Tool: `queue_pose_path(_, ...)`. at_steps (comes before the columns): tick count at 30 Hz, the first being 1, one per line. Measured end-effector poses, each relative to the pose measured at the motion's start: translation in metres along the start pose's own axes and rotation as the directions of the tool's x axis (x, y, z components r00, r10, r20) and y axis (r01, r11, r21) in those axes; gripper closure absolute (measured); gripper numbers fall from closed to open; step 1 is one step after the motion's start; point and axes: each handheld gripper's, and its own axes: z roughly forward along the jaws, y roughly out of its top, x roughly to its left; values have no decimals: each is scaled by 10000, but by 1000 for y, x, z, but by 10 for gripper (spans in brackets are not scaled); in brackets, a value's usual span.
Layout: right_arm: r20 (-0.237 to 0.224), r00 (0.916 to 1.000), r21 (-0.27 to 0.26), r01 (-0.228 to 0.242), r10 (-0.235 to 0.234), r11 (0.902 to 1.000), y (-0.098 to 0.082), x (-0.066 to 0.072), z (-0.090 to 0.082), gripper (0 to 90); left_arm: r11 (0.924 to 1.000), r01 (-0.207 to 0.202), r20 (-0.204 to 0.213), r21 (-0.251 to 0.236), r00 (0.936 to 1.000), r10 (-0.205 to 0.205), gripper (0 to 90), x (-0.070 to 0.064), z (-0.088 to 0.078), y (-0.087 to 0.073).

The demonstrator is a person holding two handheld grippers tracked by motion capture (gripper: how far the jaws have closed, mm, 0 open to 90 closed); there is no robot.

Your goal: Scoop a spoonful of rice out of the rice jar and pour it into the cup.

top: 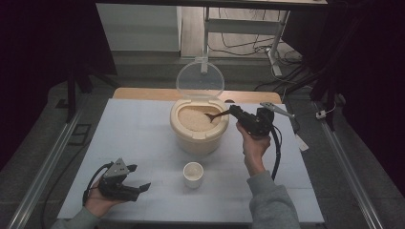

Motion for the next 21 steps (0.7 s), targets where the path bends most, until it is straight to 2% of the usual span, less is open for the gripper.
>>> queue_pose_path(9, -128, 9972, 41, -737, 738, 9973, 0, -4, -4, 832, 10000, -17, -11, -4, 10000, 17, 142, 0, 0, 0)
queue_pose_path(14, -227, 9924, 66, -1205, 1206, 9927, 0, -9, -7, 832, 10000, -29, -15, 10, 10000, 29, 142, 0, 1, 0)
queue_pose_path(21, -332, 9879, 127, -1509, 1513, 9885, 1, -11, -10, 832, 10000, -45, -16, 28, 10000, 45, 143, -1, 1, 1)
